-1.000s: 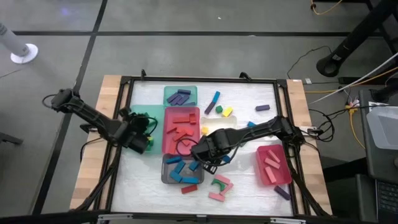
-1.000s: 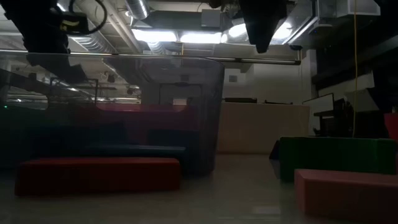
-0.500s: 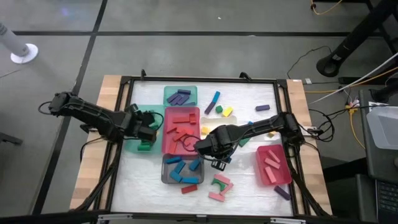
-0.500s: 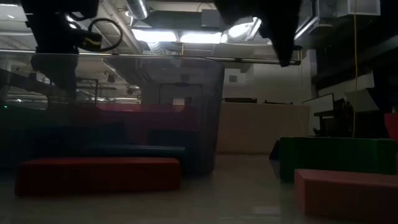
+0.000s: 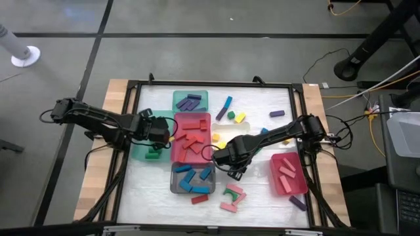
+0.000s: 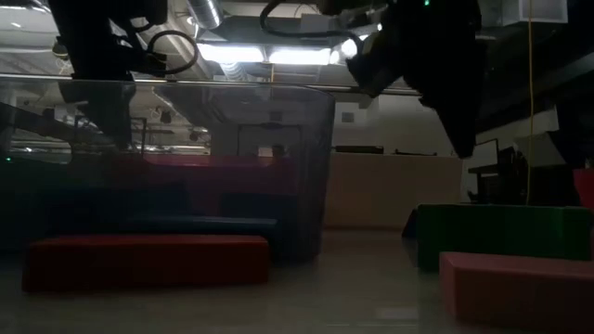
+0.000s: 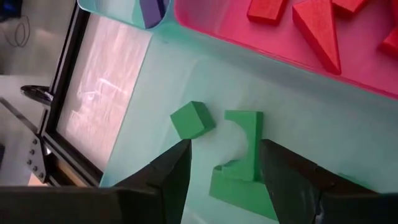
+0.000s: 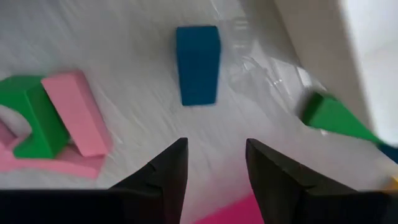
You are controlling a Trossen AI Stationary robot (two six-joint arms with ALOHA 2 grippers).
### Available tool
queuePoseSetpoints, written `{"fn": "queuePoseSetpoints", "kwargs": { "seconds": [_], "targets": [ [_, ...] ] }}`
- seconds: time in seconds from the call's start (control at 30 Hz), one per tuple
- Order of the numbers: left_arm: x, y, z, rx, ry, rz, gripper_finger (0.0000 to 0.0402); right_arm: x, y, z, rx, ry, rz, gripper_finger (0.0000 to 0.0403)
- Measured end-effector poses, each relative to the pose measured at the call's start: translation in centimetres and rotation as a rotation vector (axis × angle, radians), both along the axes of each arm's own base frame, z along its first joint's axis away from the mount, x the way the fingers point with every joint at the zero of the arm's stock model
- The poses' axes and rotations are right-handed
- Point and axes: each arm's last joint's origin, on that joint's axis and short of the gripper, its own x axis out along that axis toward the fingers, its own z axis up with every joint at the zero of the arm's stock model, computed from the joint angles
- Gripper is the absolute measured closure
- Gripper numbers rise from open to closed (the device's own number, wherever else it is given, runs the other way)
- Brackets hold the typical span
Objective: Sort blocks
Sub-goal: Put the blue block into the black bin
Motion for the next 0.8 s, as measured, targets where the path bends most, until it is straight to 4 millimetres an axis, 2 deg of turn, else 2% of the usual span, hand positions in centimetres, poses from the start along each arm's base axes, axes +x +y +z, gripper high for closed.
{"fn": "queuePoseSetpoints", "kwargs": {
  "seconds": [0.37, 0.8],
  "targets": [
    [0.0, 0.4, 0.0, 0.001, 0.001, 0.020, 0.0226, 1.0, 0.2, -2.1, 0.011, -0.138, -0.003, 0.0240],
    [0.0, 0.4, 0.0, 0.000, -0.001, 0.020, 0.0226, 0.6, 0.0, -5.2, -0.003, -0.183, -0.054, 0.0240]
  ]
}}
